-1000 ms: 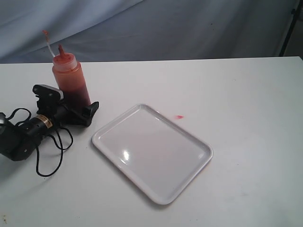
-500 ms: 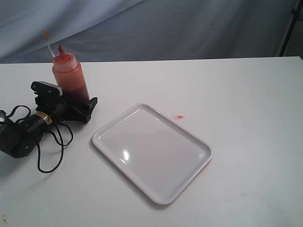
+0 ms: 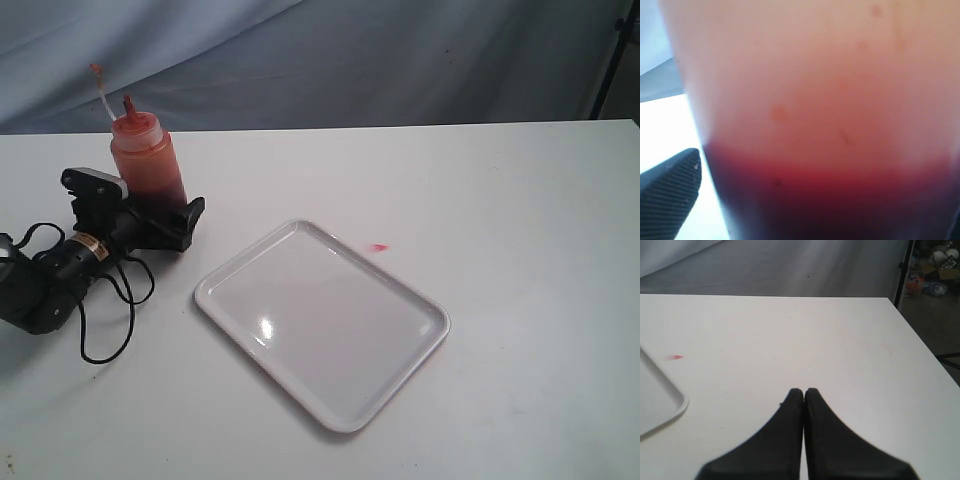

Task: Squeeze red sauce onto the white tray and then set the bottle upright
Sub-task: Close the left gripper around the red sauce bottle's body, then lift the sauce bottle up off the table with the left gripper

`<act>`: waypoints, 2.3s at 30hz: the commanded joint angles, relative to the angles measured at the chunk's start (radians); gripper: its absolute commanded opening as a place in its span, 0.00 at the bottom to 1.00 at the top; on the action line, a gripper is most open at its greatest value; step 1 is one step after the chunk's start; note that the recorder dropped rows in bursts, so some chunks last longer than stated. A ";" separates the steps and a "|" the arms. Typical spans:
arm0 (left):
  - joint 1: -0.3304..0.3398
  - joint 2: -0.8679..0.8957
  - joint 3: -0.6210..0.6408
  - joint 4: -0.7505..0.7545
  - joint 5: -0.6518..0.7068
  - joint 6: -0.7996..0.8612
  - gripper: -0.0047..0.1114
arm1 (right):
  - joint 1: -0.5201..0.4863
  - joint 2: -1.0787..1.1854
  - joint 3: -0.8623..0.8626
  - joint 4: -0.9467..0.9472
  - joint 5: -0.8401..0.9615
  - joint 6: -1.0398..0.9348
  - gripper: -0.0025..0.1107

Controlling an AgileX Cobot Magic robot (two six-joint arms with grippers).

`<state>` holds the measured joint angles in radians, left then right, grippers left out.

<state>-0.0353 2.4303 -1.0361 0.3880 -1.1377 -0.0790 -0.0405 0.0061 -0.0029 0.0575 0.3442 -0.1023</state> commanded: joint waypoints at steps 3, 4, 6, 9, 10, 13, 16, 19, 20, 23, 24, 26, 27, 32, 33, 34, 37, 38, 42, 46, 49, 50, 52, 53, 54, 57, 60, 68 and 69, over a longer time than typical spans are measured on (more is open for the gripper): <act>-0.005 0.001 -0.005 -0.013 -0.017 0.004 0.94 | 0.004 -0.006 0.003 0.006 -0.003 0.006 0.02; -0.005 0.001 -0.005 -0.013 -0.017 0.004 0.94 | 0.004 -0.006 0.003 0.006 -0.003 0.006 0.02; -0.005 0.001 -0.005 -0.013 -0.017 0.002 0.94 | 0.004 -0.006 0.003 0.006 -0.003 0.006 0.02; -0.005 0.001 -0.015 -0.013 -0.007 -0.026 0.94 | 0.004 -0.006 0.003 0.006 -0.003 0.006 0.02; -0.005 0.001 -0.020 -0.013 0.005 -0.030 0.94 | 0.004 -0.006 0.003 0.006 -0.003 0.006 0.02; -0.005 0.001 -0.038 -0.013 0.055 -0.032 0.94 | 0.004 -0.006 0.003 0.006 -0.003 0.006 0.02; -0.005 0.001 -0.040 -0.015 0.087 -0.032 0.94 | 0.004 -0.006 0.003 0.006 -0.003 0.006 0.02; -0.005 0.001 -0.040 -0.016 0.079 -0.032 0.94 | 0.004 -0.006 0.003 0.006 -0.003 0.006 0.02; -0.005 0.001 -0.040 -0.013 0.075 -0.032 0.94 | 0.004 -0.006 0.003 0.006 -0.003 0.006 0.02; -0.005 0.001 -0.040 -0.013 0.070 -0.032 0.93 | 0.004 -0.006 0.003 0.006 -0.003 0.006 0.02; -0.005 0.001 -0.040 -0.013 0.072 -0.032 0.92 | 0.004 -0.006 0.003 0.006 -0.003 0.006 0.02; -0.005 0.001 -0.040 0.002 0.072 -0.034 0.87 | 0.004 -0.006 0.003 0.006 -0.003 0.006 0.02; -0.005 0.001 -0.040 0.025 0.072 -0.034 0.83 | 0.004 -0.006 0.003 0.006 -0.003 0.006 0.02; -0.005 0.001 -0.040 0.072 0.064 -0.034 0.56 | 0.004 -0.006 0.003 0.006 -0.003 0.006 0.02; -0.005 0.001 -0.040 0.072 0.065 -0.034 0.51 | 0.004 -0.006 0.003 0.006 -0.003 0.006 0.02; -0.005 0.001 -0.040 0.072 0.065 -0.034 0.47 | 0.004 -0.006 0.003 0.006 -0.003 0.006 0.02; -0.005 0.001 -0.040 0.072 0.065 -0.034 0.37 | 0.004 -0.006 0.003 0.006 -0.003 0.006 0.02; -0.005 0.001 -0.040 0.072 0.065 -0.034 0.35 | 0.004 -0.006 0.003 0.006 -0.003 0.006 0.02; -0.005 0.001 -0.040 0.072 0.065 -0.034 0.13 | 0.004 -0.006 0.003 0.006 -0.003 0.006 0.02; -0.003 -0.001 -0.039 0.072 0.064 -0.034 0.04 | 0.004 -0.006 0.003 0.006 -0.003 0.006 0.02; -0.003 -0.036 -0.012 0.072 0.047 -0.032 0.04 | 0.004 -0.006 0.003 0.006 -0.003 0.006 0.02; -0.003 -0.069 0.016 0.072 0.014 -0.016 0.04 | 0.004 -0.006 0.003 0.006 -0.003 0.006 0.02; -0.003 -0.123 0.054 0.087 0.005 -0.016 0.04 | 0.004 -0.006 0.003 0.006 -0.003 0.006 0.02; -0.003 -0.145 0.066 0.103 0.005 -0.016 0.04 | 0.004 -0.006 0.003 0.006 -0.003 0.006 0.02; -0.003 -0.167 0.083 0.132 0.007 -0.016 0.04 | 0.004 -0.006 0.003 0.006 -0.003 0.006 0.02; -0.003 -0.258 0.133 0.250 0.009 -0.016 0.04 | 0.004 -0.006 0.003 0.006 -0.003 0.006 0.02; -0.003 -0.354 0.193 0.287 0.009 -0.028 0.04 | 0.004 -0.006 0.003 0.006 -0.003 0.006 0.02; -0.003 -0.617 0.359 0.319 0.009 -0.064 0.04 | 0.004 -0.006 0.003 0.006 -0.003 0.006 0.02; -0.003 -0.654 0.380 0.337 0.009 -0.088 0.04 | 0.004 -0.006 0.003 0.006 -0.003 0.006 0.02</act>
<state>-0.0353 1.8841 -0.7033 0.7011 -1.0619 -0.1170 -0.0405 0.0061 -0.0029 0.0575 0.3442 -0.1023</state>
